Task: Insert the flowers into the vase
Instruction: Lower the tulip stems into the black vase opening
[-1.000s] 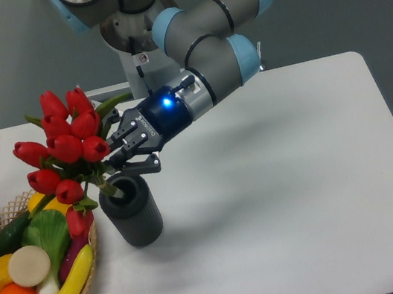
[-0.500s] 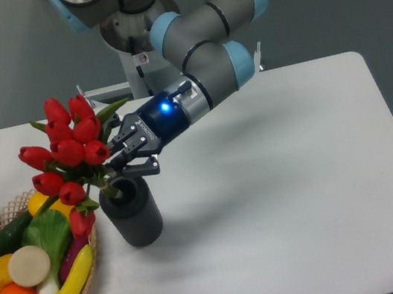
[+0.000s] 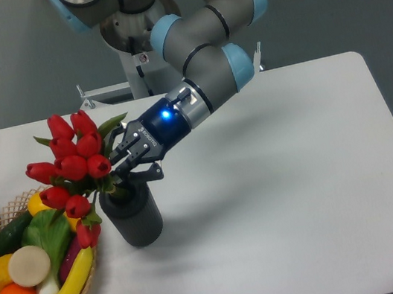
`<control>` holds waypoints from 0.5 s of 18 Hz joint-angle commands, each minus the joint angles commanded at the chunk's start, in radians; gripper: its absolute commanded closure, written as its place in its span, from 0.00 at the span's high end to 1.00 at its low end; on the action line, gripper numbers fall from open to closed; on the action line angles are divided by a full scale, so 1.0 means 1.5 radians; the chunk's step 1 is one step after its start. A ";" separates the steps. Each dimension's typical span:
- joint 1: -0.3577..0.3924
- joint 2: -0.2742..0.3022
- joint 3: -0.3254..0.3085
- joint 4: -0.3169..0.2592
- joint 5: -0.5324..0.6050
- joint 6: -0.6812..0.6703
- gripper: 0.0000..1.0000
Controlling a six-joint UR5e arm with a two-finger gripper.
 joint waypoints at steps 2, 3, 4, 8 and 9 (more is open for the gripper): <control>0.001 -0.005 -0.005 0.000 0.000 0.011 0.23; 0.002 -0.006 -0.005 -0.001 0.000 0.012 0.23; 0.002 -0.007 -0.006 -0.001 0.000 0.012 0.23; 0.004 -0.012 -0.004 0.000 0.025 0.014 0.23; 0.006 -0.013 -0.003 0.000 0.034 0.016 0.23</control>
